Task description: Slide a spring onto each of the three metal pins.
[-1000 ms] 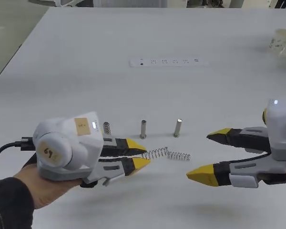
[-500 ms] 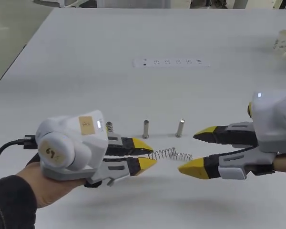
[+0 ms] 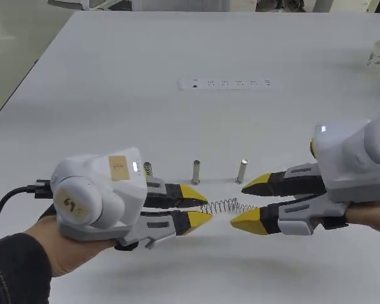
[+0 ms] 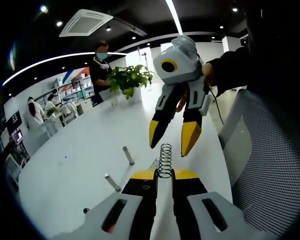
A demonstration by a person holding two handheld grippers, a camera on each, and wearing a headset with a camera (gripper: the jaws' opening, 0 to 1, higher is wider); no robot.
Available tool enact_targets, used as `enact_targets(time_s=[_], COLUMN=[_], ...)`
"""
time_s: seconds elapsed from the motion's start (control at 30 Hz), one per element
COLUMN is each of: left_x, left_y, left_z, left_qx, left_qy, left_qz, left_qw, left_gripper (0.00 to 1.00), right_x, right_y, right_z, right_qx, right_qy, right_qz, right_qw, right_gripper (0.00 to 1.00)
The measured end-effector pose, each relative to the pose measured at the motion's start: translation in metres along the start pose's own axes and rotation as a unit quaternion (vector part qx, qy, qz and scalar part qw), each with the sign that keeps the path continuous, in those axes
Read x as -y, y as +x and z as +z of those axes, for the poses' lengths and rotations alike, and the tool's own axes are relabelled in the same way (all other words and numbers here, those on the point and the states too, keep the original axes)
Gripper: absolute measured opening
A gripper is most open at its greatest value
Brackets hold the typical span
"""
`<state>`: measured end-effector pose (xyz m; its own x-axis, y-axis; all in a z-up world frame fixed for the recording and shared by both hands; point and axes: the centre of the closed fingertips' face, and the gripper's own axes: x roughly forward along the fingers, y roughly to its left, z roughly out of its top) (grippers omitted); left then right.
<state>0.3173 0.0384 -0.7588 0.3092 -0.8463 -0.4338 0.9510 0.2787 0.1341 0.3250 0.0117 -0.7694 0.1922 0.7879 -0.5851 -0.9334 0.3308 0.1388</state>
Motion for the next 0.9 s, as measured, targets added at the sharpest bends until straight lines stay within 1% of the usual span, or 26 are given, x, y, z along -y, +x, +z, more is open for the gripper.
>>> enact_targets(time_s=[0.17,0.33,0.53,0.73,0.9], left_x=[0.003,0.004,0.005,0.007,0.007], left_y=[0.001,0.002,0.003,0.004,0.005], left_z=[0.002,0.002,-0.001,-0.002,-0.006], left_qx=[0.003,0.002,0.0,-0.002,-0.005], left_qy=[0.003,0.002,0.0,-0.001,-0.003], left_qz=[-0.004,-0.005,-0.008,-0.01,-0.011], left_qw=[1.0,1.0,1.0,0.9999,0.9999], left_gripper=[0.07,0.07,0.07,0.07,0.07], right_x=[-0.004,-0.008,-0.01,-0.012,-0.014], right_y=[0.005,0.008,0.01,0.011,0.009], right_z=[0.0,-0.002,-0.004,-0.006,-0.003], right_qx=[-0.006,-0.01,-0.014,-0.017,-0.017], right_qy=[-0.013,-0.024,-0.035,-0.054,-0.057], right_qz=[0.009,0.017,0.026,0.03,0.032], right_qw=[0.9999,0.9995,0.999,0.9979,0.9977], right_gripper=[0.32,0.28,0.23,0.17,0.15])
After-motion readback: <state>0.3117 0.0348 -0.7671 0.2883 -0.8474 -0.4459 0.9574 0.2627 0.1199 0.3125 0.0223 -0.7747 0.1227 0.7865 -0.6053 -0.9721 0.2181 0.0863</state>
